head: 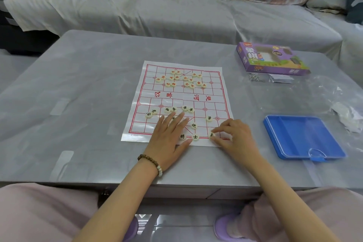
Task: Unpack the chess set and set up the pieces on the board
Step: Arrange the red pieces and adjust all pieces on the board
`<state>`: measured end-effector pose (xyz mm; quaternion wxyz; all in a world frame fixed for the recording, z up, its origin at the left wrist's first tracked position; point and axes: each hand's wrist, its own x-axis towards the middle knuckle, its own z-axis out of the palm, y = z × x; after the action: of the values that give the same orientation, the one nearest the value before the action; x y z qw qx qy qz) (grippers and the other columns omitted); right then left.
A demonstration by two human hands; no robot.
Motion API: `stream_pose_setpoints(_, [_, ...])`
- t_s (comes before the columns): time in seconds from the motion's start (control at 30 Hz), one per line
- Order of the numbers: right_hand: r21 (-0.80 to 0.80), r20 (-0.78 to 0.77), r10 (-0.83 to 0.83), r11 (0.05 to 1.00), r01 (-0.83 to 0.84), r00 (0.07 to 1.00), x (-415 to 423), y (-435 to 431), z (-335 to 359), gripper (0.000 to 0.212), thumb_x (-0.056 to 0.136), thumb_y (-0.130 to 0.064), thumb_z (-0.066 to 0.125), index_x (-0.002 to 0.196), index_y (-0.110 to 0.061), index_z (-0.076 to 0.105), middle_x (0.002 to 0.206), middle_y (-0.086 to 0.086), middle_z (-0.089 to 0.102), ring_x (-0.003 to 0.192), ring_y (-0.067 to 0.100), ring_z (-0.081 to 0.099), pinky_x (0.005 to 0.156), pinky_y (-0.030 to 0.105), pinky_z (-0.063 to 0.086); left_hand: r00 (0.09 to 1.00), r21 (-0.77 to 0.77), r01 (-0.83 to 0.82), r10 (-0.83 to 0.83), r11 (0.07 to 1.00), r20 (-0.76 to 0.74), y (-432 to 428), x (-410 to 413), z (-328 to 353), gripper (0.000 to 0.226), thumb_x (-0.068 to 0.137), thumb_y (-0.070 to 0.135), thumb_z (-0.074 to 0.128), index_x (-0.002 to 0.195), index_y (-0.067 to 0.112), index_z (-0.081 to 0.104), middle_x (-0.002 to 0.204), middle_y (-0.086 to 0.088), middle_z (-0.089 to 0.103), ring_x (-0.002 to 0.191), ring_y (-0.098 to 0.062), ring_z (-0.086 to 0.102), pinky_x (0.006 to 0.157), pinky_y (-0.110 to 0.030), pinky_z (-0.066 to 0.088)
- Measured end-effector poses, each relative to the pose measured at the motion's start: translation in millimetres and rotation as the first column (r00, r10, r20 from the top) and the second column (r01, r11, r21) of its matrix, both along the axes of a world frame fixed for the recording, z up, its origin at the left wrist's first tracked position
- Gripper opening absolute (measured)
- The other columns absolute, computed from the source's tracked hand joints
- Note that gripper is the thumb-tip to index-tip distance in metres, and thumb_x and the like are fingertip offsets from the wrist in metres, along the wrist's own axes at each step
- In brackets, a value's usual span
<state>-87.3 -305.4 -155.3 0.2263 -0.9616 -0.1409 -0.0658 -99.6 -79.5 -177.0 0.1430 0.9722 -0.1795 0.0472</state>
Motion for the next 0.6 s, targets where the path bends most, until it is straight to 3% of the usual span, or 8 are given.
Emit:
stream_pose_setpoints(0.1, [-0.067, -0.022, 0.031, 0.997, -0.033, 0.999, -3.4, -0.2, -1.9, 0.023, 0.086, -0.041, 0.061, 0.106, -0.032, 0.069, 0.101, -0.013, 0.058, 0.099, 0.008, 0.047, 0.081, 0.018, 0.020, 0.999, 0.004, -0.038, 0.038, 0.999, -0.017, -2.1, 3.0, -2.1, 0.078, 0.082, 0.067, -0.001, 0.147, 0.027, 0.012, 0.156, 0.007, 0.004, 0.143, -0.014, -0.005, 0.109, -0.026, -0.019])
stream_pose_setpoints(0.27, [-0.008, -0.021, 0.017, 1.000, -0.017, 1.000, -6.7, 0.7, -2.0, 0.028, 0.084, -0.042, 0.063, 0.110, -0.031, 0.065, 0.102, -0.011, 0.060, 0.099, 0.008, 0.048, 0.084, 0.015, 0.019, 0.996, 0.001, -0.085, 0.085, 0.996, -0.034, -3.5, 3.2, -1.8, 0.073, 0.084, 0.062, 0.011, 0.148, 0.027, 0.007, 0.156, 0.007, 0.000, 0.143, -0.013, -0.008, 0.110, -0.026, -0.017])
stream_pose_setpoints(0.47, [0.032, -0.034, 0.013, 0.999, -0.012, 0.999, -4.9, 4.1, -3.0, 0.021, 0.084, -0.040, 0.065, 0.102, -0.031, 0.068, 0.101, -0.012, 0.060, 0.099, 0.006, 0.049, 0.089, 0.017, 0.021, 0.995, 0.005, -0.086, 0.086, 0.996, -0.040, -2.7, 3.9, -5.3, 0.079, 0.081, 0.068, 0.003, 0.148, 0.027, 0.004, 0.156, 0.008, -0.002, 0.143, -0.012, -0.010, 0.109, -0.025, -0.017])
stream_pose_setpoints(0.6, [0.021, -0.040, 0.031, 0.999, -0.030, 0.999, -4.9, 4.3, -3.2, 0.021, 0.084, -0.039, 0.065, 0.103, -0.031, 0.069, 0.102, -0.012, 0.059, 0.100, 0.006, 0.049, 0.090, 0.017, 0.021, 0.994, -0.003, -0.096, 0.095, 0.995, -0.054, -3.5, 4.2, -4.7, 0.074, 0.083, 0.063, 0.009, 0.148, 0.027, 0.003, 0.156, 0.008, -0.003, 0.143, -0.012, -0.010, 0.110, -0.025, -0.017])
